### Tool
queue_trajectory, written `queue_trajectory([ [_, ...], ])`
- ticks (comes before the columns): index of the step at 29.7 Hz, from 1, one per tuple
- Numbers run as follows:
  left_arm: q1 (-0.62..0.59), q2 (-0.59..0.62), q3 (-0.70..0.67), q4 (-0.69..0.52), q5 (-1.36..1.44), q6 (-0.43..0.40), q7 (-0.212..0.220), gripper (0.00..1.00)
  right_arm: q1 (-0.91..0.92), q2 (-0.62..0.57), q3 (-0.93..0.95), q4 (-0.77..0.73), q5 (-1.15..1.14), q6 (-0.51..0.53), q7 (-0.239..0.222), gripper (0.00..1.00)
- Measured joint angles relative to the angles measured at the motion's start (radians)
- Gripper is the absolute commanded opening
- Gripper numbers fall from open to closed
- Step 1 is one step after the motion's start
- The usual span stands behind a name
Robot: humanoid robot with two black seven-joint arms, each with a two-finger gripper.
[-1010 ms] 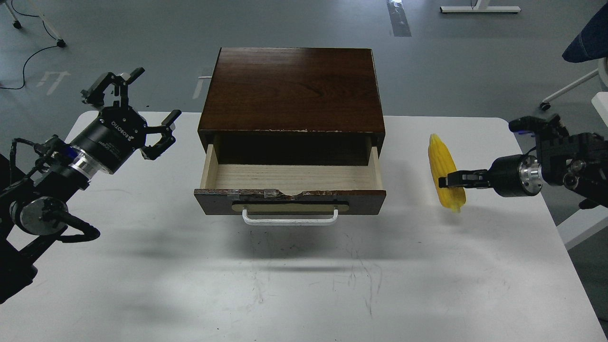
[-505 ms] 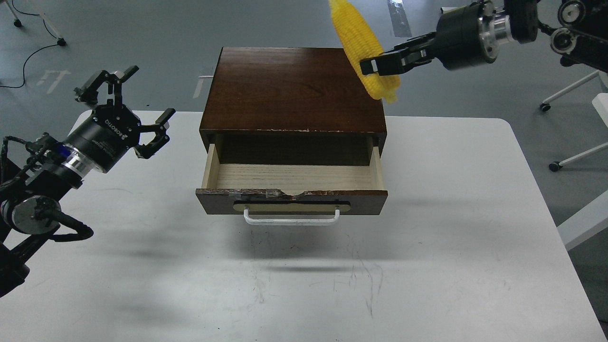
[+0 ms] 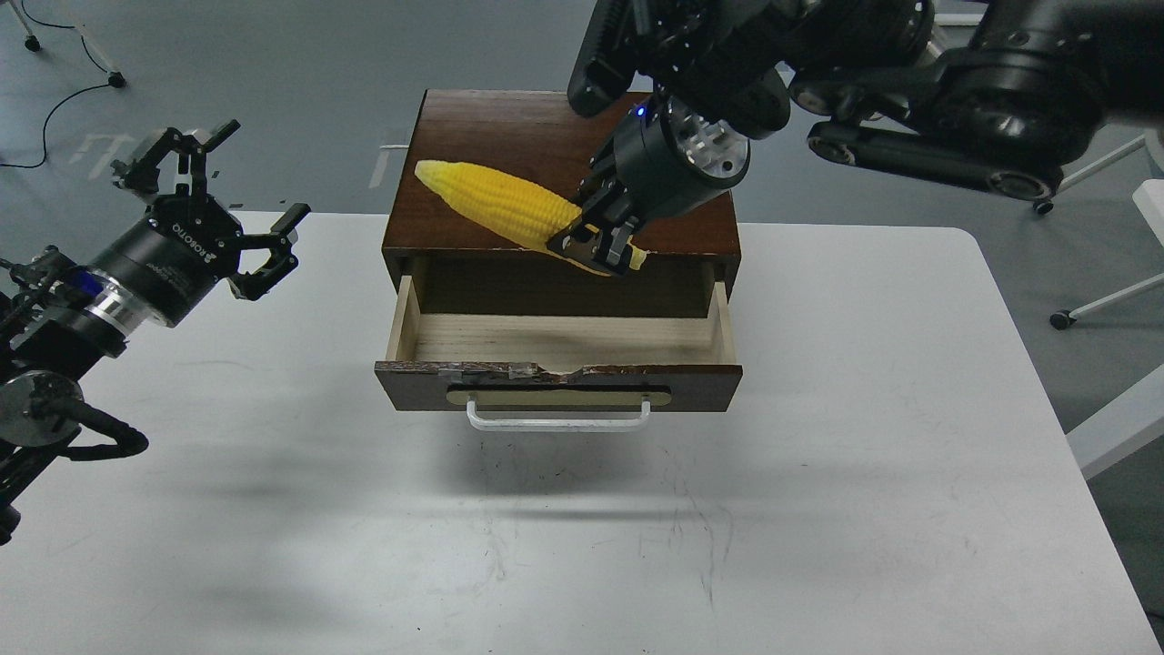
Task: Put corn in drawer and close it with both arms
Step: 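Lift the corn with the right gripper over the cabinet top, then lower the corn into the open drawer and open the right gripper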
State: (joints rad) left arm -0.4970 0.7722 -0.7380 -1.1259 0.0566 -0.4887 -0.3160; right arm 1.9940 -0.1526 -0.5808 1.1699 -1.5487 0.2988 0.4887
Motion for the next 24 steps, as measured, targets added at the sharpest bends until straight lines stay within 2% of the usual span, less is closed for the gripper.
queue_trajectory([
  [2,0.0,0.003,0.0,0.0,0.0,0.0,0.0,1.0,0.0,0.019,-0.02,-0.003,-0.015,-0.011,0.0,0.33],
  [7,0.0,0.007,0.002,0.0,0.0,0.0,0.0,1.0,0.0,0.057,-0.049,-0.004,-0.02,-0.015,0.0,0.46],
  [9,0.0,0.008,0.003,0.0,0.0,0.0,0.0,1.0,-0.006,0.071,-0.053,-0.005,-0.019,-0.015,0.0,0.6],
  [11,0.0,0.008,0.004,0.0,0.0,0.0,0.0,1.0,-0.015,0.079,-0.054,-0.008,-0.017,-0.015,0.0,0.66],
  [14,0.0,0.009,0.005,0.0,0.0,0.0,0.0,1.0,-0.023,0.081,-0.054,-0.008,-0.014,-0.014,0.0,0.87],
  [16,0.0,0.009,0.005,0.0,0.001,0.0,0.0,1.0,-0.024,0.082,-0.055,-0.009,-0.011,-0.01,0.0,0.93],
  [24,0.001,0.007,0.006,0.0,0.002,0.0,0.0,1.0,-0.024,0.073,-0.05,-0.005,0.024,-0.006,0.0,0.96],
])
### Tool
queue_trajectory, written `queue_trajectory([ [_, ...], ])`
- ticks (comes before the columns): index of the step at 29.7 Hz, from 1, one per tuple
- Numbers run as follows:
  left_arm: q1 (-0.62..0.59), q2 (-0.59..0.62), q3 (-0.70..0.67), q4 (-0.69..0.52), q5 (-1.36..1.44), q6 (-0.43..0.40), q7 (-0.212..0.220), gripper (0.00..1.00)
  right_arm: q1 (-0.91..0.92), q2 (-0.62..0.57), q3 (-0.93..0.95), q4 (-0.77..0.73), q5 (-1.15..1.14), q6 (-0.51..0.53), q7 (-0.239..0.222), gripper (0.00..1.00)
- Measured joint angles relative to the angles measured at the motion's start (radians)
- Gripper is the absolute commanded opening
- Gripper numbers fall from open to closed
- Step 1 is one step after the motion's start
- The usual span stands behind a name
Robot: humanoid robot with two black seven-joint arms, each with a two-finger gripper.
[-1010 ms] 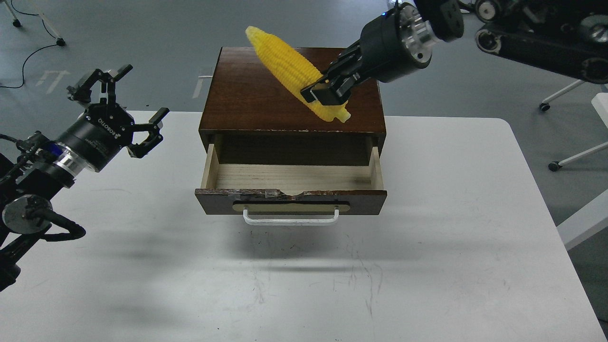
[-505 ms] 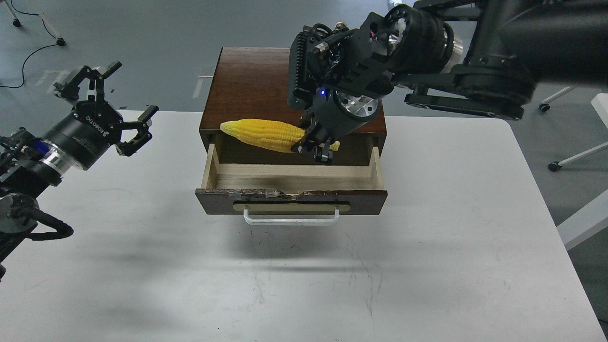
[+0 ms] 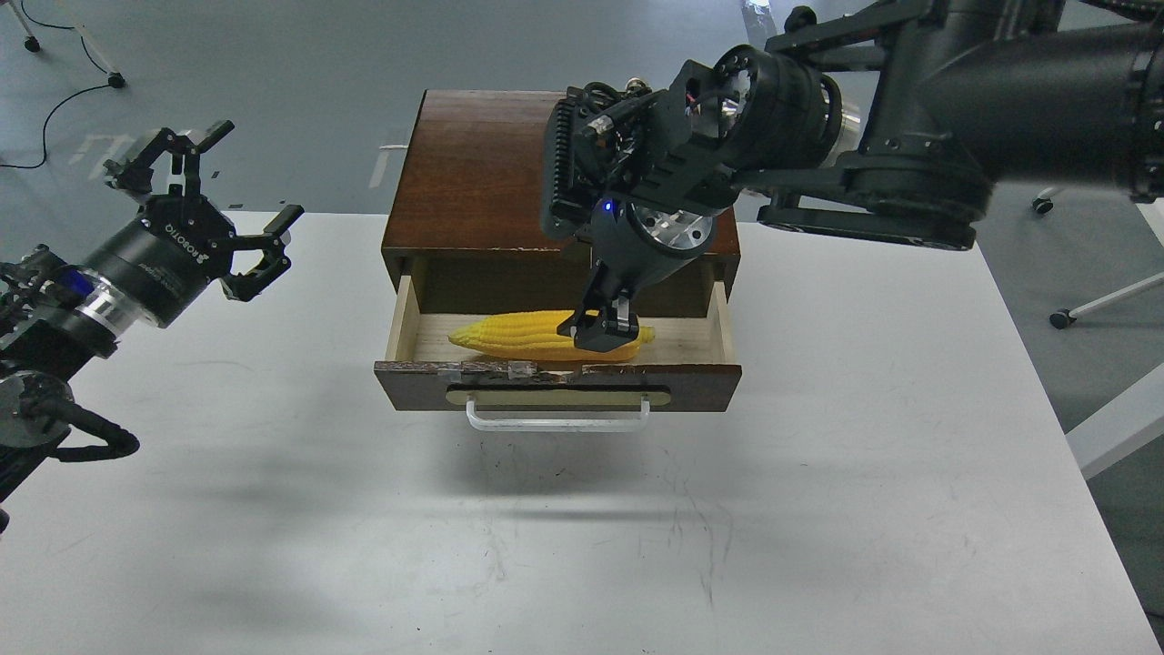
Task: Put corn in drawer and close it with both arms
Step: 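Lower the corn into the open drawer and open the right gripper, then raise the right gripper away from the drawer and retract it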
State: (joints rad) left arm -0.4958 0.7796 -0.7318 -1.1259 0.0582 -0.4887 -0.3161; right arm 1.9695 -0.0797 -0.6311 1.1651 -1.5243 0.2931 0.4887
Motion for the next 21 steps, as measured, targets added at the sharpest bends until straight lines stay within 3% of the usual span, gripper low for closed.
queue_trajectory([
  [5,-0.001,-0.001,-0.01,0.005,-0.005,0.0,-0.005,1.0,0.022,-0.042,0.037,-0.001,0.112,0.0,0.0,1.0],
  [13,-0.006,0.015,-0.042,0.044,-0.016,0.0,-0.009,1.0,0.009,-0.253,0.104,0.0,0.511,0.0,0.0,1.0],
  [17,-0.01,0.007,-0.084,0.095,-0.016,0.0,-0.014,1.0,-0.085,-0.387,0.152,-0.006,0.737,-0.01,0.0,1.0],
  [21,-0.014,0.002,-0.111,0.119,-0.016,0.0,-0.016,1.0,-0.313,-0.553,0.337,-0.024,0.904,-0.016,0.0,1.0],
])
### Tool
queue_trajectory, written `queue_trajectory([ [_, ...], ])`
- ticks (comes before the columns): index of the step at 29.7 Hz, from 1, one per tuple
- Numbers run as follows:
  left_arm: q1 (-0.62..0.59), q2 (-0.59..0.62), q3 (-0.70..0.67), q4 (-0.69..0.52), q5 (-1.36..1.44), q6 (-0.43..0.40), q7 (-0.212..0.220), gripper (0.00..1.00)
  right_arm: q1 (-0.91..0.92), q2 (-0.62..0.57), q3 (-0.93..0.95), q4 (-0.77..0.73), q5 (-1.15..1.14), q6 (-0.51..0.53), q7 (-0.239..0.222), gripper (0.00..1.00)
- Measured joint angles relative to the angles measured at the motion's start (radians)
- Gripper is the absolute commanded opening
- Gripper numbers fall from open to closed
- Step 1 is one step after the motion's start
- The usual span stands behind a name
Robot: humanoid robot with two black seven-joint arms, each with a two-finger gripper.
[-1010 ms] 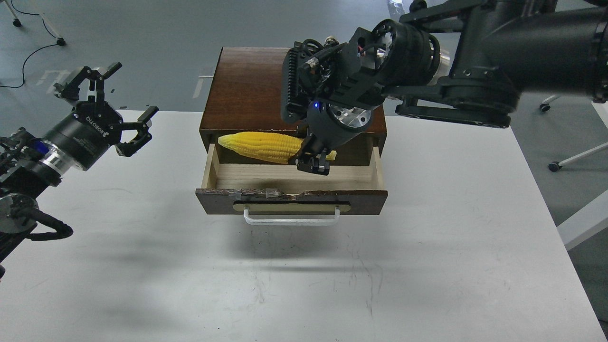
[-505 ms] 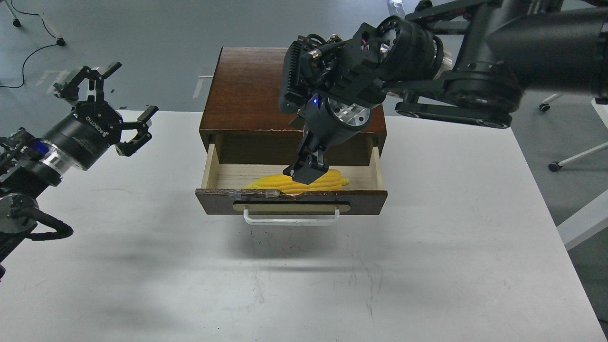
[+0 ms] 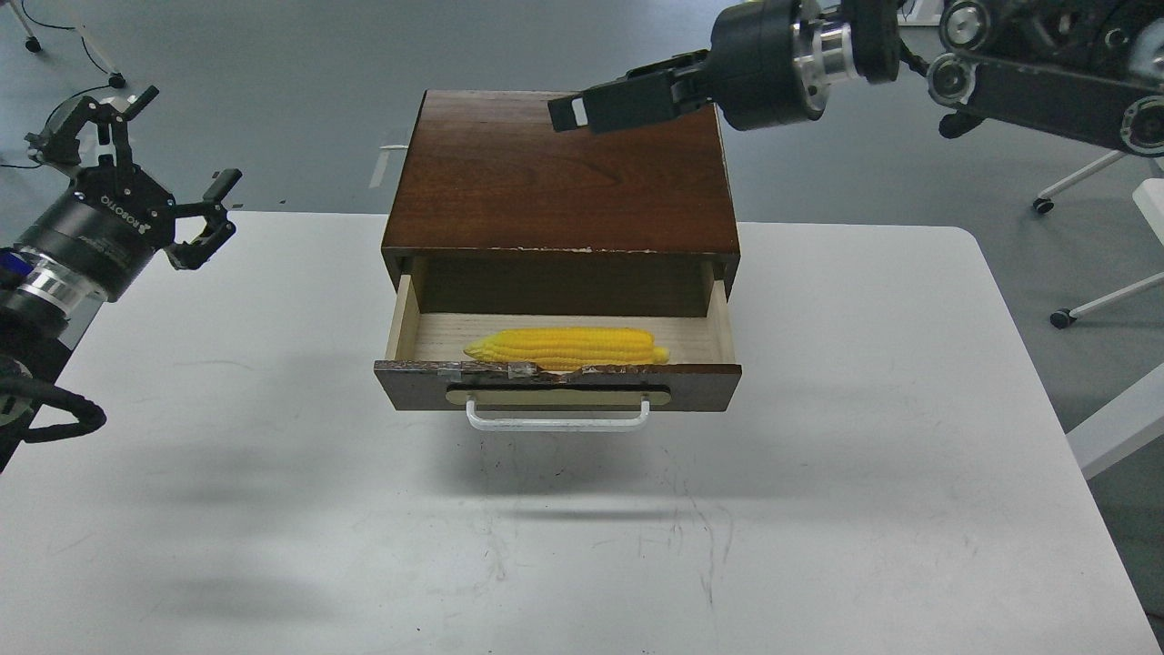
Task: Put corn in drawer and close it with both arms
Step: 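Raise the right gripper away from the drawer and retract it, then swing the left gripper down to the front of the open drawer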
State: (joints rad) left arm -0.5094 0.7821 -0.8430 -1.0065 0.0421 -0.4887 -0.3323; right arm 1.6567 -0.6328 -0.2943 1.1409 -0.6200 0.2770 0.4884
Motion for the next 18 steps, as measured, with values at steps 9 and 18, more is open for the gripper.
queue_trajectory([
  [9,-0.005,-0.002,0.006,-0.006,0.045,0.0,-0.116,1.0,-0.619,-0.077,0.53,-0.164,0.137,-0.002,0.0,1.0],
  [18,-0.06,-0.027,0.0,-0.104,0.387,0.0,-0.156,1.0,-0.872,-0.009,0.632,-0.239,0.279,-0.002,0.0,1.0],
])
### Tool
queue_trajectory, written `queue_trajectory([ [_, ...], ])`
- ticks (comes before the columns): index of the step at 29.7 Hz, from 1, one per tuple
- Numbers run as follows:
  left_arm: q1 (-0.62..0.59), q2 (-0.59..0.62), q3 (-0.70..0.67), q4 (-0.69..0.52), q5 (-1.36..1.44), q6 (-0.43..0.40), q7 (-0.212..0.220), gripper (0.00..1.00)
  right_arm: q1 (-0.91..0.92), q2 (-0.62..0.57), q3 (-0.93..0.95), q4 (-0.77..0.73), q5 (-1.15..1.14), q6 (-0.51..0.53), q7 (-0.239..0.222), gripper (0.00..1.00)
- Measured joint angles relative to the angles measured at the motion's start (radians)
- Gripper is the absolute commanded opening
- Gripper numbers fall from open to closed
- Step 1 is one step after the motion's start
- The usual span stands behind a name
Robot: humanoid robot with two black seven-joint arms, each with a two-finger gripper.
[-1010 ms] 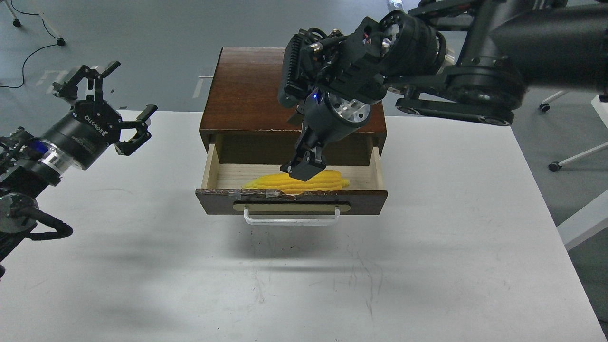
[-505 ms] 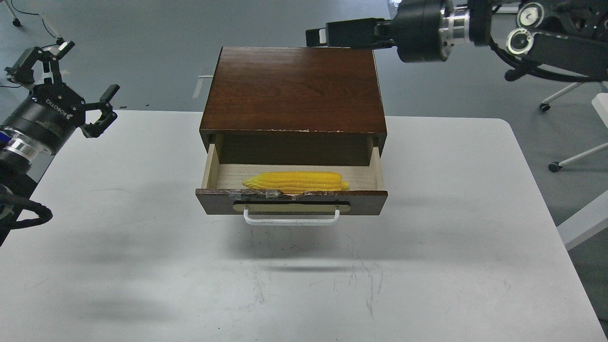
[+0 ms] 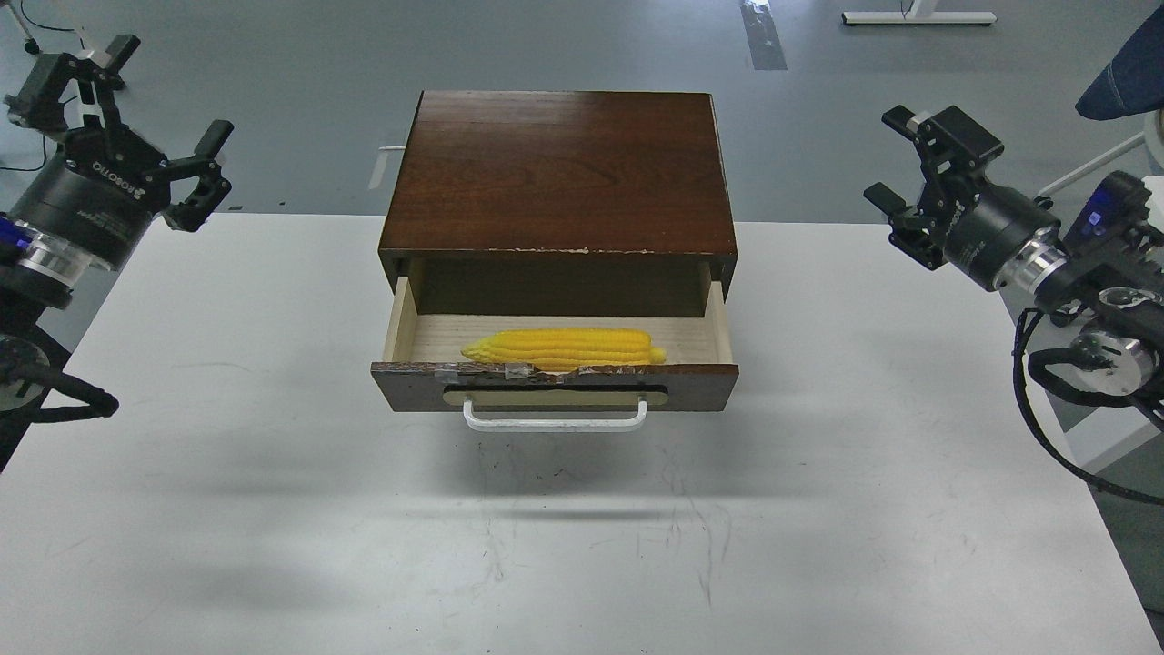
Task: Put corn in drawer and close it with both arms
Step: 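Swing the left gripper down to the front of the open drawer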
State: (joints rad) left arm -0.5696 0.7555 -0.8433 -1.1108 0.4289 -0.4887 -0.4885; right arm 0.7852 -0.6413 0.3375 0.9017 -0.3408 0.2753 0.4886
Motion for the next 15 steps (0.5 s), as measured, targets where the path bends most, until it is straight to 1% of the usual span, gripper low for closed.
queue_trajectory([
  [5,-0.058,0.009,-0.007,-0.193,0.267,0.0,-0.001,1.0,-0.025,0.017,0.001,-0.007,0.004,-0.001,0.0,1.0],
  [8,-0.107,-0.012,-0.008,-0.301,0.409,0.0,-0.001,1.0,-0.028,0.018,0.0,-0.008,0.004,-0.001,0.0,1.0],
  [12,-0.157,-0.066,-0.005,-0.407,0.619,0.0,-0.001,0.99,-0.028,0.018,-0.001,-0.007,0.004,-0.001,0.0,1.0],
  [15,-0.171,-0.103,0.006,-0.475,0.803,0.0,-0.001,0.96,-0.034,0.018,-0.002,-0.007,0.004,-0.001,0.0,1.0],
])
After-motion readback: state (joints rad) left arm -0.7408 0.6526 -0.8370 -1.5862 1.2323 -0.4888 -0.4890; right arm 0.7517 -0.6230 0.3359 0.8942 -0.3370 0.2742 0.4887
